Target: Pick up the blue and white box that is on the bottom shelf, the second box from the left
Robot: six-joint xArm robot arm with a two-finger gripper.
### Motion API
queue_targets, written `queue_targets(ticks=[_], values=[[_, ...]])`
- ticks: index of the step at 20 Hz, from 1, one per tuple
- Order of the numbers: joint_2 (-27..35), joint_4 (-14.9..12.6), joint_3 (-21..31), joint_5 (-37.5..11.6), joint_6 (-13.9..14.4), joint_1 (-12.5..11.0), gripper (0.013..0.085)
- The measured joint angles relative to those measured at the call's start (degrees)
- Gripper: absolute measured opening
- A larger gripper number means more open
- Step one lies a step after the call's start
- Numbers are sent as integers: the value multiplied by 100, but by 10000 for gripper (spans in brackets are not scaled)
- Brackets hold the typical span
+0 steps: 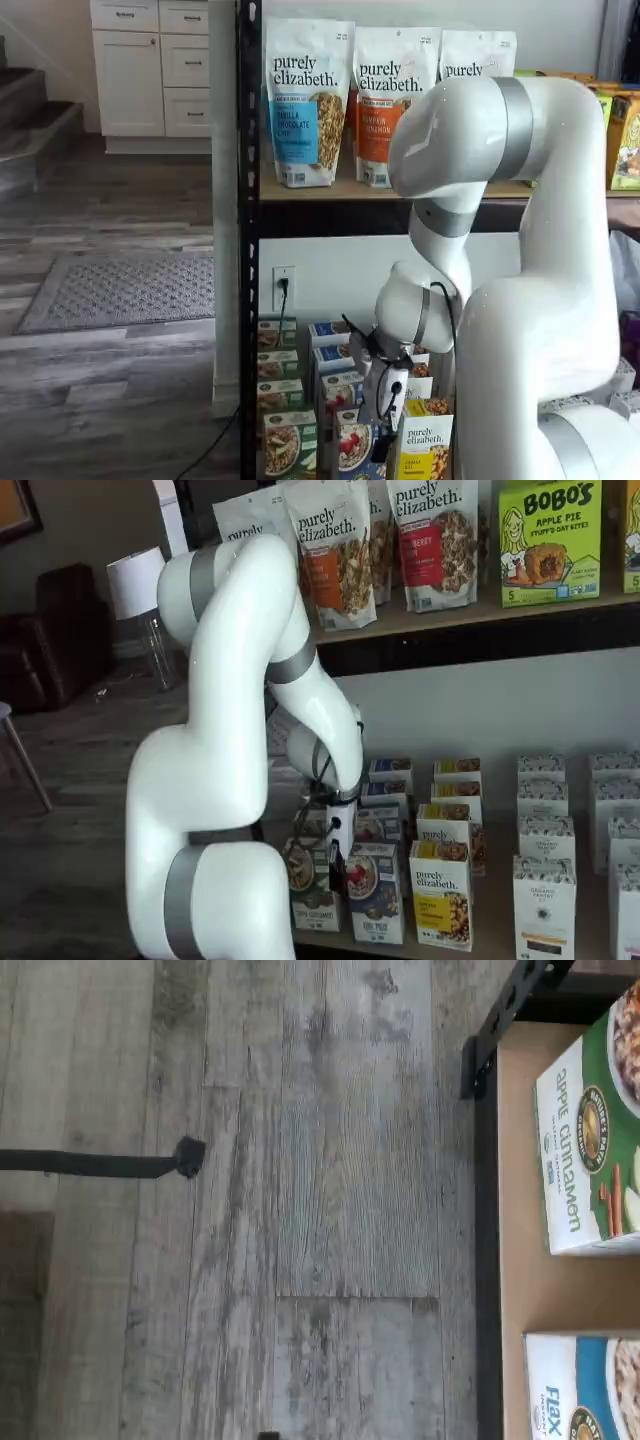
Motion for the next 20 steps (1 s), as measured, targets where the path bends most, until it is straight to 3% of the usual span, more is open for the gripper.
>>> queue_targets(ticks=[2, 6, 13, 20], values=[[47, -150, -62, 113, 128, -13, 850], [151, -65, -117, 82, 66, 13, 850], [319, 952, -89, -515, -792, 149, 850], [507, 1768, -298, -571, -1579, 111, 850]])
